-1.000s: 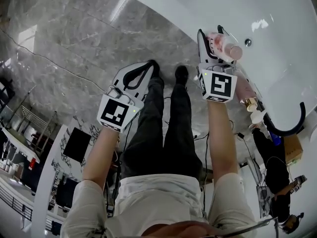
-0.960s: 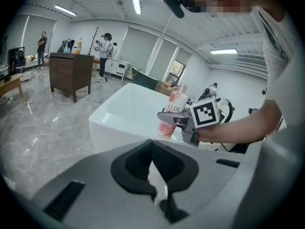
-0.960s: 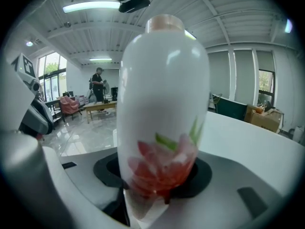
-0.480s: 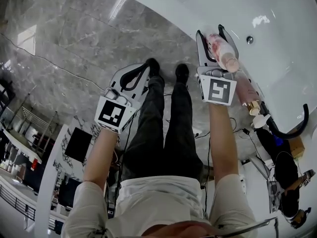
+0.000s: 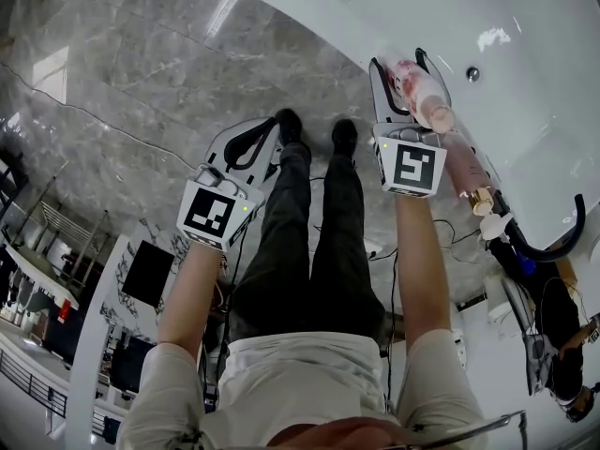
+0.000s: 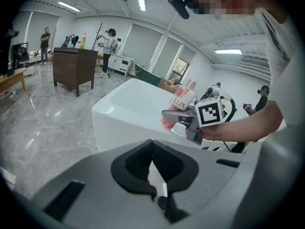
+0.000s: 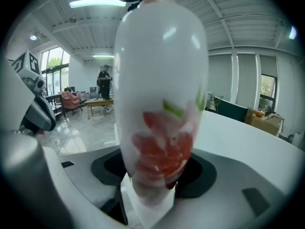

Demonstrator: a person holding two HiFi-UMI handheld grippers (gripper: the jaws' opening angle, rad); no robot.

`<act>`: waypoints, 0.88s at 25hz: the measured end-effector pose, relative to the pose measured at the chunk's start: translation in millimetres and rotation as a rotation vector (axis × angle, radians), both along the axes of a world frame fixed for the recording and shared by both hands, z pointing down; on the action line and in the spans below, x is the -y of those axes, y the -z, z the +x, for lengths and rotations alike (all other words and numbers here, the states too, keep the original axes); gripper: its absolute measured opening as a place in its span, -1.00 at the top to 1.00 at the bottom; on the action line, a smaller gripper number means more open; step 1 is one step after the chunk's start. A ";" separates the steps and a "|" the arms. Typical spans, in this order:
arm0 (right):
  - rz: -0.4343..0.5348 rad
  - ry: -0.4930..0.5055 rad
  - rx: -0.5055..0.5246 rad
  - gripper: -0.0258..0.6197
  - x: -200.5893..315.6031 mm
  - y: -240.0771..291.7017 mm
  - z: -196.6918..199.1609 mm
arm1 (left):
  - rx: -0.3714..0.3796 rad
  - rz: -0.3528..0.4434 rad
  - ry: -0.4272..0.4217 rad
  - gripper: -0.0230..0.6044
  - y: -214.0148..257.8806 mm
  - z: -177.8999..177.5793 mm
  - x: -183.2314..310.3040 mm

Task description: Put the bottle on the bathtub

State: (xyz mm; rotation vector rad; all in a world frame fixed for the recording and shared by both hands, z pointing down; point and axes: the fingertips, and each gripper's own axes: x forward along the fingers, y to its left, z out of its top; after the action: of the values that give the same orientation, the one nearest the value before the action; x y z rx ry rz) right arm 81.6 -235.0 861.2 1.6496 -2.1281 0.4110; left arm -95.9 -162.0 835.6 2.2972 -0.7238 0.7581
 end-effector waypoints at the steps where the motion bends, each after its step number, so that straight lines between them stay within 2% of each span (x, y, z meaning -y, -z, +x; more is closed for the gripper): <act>1: -0.004 -0.002 0.002 0.04 -2.1 -0.1 0.1 | 0.003 -0.001 -0.002 0.90 0.9 -0.5 -1.9; 8: -0.036 -0.068 0.045 -0.03 -20.5 10.6 2.4 | 0.014 0.000 -0.004 0.90 15.1 -7.4 -12.7; 16: -0.089 -0.123 0.027 -0.04 -65.2 27.7 5.5 | -0.004 0.021 0.027 0.90 51.9 -4.6 -30.6; 22: -0.107 -0.138 0.021 -0.04 -99.2 66.8 2.9 | -0.028 0.086 0.039 0.90 110.4 2.2 -48.6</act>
State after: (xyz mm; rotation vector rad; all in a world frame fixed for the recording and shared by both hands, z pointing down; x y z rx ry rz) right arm 84.5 -135.8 794.4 1.7437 -1.9771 0.5764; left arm -93.7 -113.4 725.2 2.3588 -0.8009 0.6884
